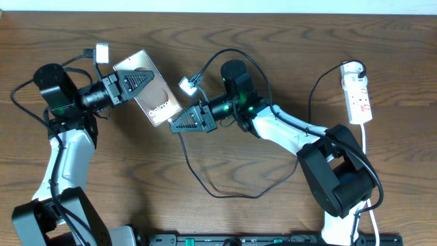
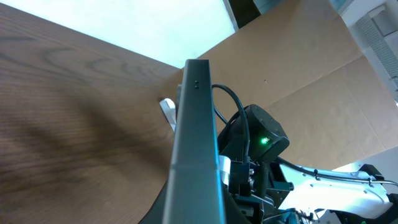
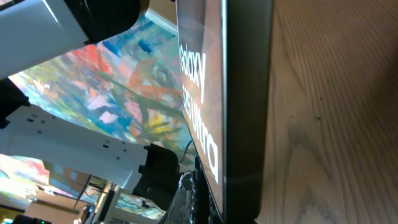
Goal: Plug charger to phone and switch on socket
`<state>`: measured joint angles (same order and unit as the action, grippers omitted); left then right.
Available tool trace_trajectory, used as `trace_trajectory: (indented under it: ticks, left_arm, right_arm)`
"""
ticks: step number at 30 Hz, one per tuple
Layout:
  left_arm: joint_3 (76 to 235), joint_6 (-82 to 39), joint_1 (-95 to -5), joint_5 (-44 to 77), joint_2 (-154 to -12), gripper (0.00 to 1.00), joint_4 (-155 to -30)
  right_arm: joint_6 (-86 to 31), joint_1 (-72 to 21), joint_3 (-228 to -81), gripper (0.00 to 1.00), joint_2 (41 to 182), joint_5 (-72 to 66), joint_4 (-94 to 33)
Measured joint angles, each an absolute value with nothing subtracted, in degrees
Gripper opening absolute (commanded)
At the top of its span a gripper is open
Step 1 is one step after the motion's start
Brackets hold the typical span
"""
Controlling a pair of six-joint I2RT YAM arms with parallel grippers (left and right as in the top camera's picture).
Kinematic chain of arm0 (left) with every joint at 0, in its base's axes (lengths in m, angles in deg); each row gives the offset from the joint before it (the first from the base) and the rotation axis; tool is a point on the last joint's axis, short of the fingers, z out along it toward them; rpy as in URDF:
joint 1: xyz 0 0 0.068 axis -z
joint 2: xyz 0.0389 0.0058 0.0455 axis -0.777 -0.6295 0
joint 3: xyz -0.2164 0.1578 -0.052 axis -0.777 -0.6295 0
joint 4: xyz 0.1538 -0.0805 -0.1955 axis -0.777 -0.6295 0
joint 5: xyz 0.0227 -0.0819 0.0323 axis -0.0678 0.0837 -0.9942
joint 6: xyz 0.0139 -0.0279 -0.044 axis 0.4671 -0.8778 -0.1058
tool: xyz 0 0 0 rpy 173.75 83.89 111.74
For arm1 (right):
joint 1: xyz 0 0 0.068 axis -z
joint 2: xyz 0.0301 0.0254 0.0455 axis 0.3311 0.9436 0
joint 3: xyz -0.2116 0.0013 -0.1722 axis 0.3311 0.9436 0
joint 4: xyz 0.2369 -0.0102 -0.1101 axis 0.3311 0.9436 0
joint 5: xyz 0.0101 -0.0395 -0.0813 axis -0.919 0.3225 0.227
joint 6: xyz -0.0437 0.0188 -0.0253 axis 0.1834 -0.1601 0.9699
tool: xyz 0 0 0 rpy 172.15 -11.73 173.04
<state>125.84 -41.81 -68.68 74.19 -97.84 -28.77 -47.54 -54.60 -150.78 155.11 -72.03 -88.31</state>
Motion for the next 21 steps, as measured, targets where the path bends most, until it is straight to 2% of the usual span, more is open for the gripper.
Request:
trace_trajectory:
  ticks: [21]
  left_arm:
    - [125.84, -40.59, -68.68, 73.79, -97.84, 0.07, -29.25]
  right_arm:
    - [-49.61, -54.43, -150.76, 0.01, 155.11, -70.28, -89.60]
